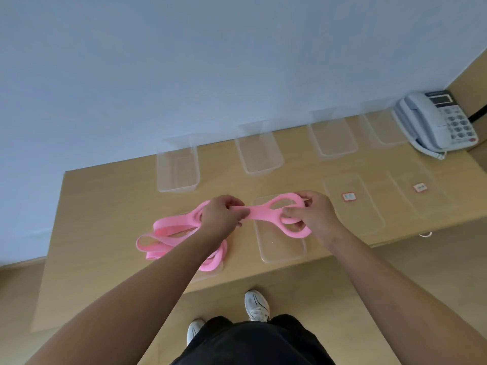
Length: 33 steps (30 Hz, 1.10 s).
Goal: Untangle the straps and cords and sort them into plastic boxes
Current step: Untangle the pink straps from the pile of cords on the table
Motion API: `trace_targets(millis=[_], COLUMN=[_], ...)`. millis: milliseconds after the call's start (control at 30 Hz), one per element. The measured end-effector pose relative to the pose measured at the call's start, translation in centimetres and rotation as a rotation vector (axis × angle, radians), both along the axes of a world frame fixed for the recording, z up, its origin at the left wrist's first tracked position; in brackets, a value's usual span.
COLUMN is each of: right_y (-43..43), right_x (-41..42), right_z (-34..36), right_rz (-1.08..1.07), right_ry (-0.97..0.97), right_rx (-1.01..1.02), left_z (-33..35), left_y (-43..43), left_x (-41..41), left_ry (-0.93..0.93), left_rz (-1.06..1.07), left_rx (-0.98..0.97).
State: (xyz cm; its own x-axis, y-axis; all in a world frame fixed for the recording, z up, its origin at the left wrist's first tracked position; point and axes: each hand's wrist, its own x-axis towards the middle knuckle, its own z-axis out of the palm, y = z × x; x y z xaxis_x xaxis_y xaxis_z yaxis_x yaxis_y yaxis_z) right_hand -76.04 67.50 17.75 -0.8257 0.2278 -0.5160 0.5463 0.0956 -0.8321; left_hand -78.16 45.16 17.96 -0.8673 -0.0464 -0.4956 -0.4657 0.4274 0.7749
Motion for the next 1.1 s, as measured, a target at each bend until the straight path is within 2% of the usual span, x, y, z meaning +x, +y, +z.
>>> trace_targets(millis=[100,200,333,467,567,733,933,1100], right_y=[1.9,3.1,3.2,2.2,0.5,-5.1,-14.6,-24.4], right_x=[-1.7,-3.4,-5.0,-5.0,-3.5,-0.5,2.5,7.2], right_z=[-0.8,-1.7,-2.7,-3.0,-2.5,-1.8,-1.0,-0.7], right_rz=[0.042,0.186,0.284,0.433,0.407,0.649,0.969,1.197], right_ry=[0.045,0.049,0.058,0.107,0.283,0.460,0.604,0.699], right_rx=[0.182,0.392,0.458,0.857,0.798,0.702,0.677,0.651], left_z=[-0.1,-0.3,-0.9,-1.1,-0.5,0.8,0.9,0.1], left_y=[2.1,3.2,3.7,3.1,1.7,-3.0,-12.7,-21.5], left_x=[-1.1,-2.0,-2.3,-1.8,-0.7,4.1,13.4,24.4], left_ry=[0.053,0.058,0.062,0.170,0.287,0.422,0.343,0.212], left_rz=[-0.097,-0.250,-0.384,-0.491,-0.466,-0.399,-0.167,0.074], left_rx=[-0.149,-0.310,-0.460,-0.655,-0.634,-0.596,-0.672,-0.719])
